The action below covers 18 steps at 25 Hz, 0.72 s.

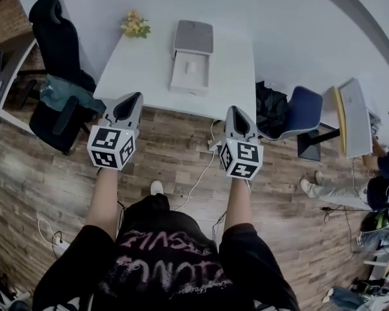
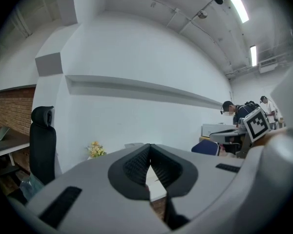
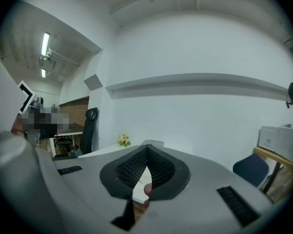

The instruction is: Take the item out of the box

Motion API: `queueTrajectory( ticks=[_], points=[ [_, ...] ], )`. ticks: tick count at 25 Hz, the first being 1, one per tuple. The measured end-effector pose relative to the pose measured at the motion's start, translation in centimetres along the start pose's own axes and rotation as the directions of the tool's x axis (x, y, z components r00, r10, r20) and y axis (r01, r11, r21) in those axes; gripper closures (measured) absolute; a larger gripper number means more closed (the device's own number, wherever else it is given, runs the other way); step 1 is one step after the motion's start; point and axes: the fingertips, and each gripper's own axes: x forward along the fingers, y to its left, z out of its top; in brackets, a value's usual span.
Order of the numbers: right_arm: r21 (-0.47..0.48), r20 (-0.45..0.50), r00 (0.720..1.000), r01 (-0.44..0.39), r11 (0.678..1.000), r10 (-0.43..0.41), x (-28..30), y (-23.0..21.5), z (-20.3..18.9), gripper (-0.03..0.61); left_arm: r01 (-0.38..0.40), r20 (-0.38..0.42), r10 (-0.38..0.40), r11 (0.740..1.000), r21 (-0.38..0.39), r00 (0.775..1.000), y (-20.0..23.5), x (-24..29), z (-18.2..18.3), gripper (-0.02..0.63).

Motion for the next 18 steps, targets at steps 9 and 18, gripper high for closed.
queueTrajectory(
  ticks=[9, 18],
  points=[
    [0.008, 0.005, 0.998, 0.064, 0.998, -0.064, 3.5, -0.6, 1.9, 0.566, 0.076, 0.003, -0.076, 0.997, -0.005, 0.997, 2.8, 4.8, 1.2, 0.612],
    [0.010, -0.008, 0.998, 0.065, 0.998, -0.065, 8.0, -2.9, 1.7, 0.566, 0.104, -0.013, -0.105, 0.994, -0.037, 0.994, 3.7, 10.0, 0.9, 0.612]
  ],
)
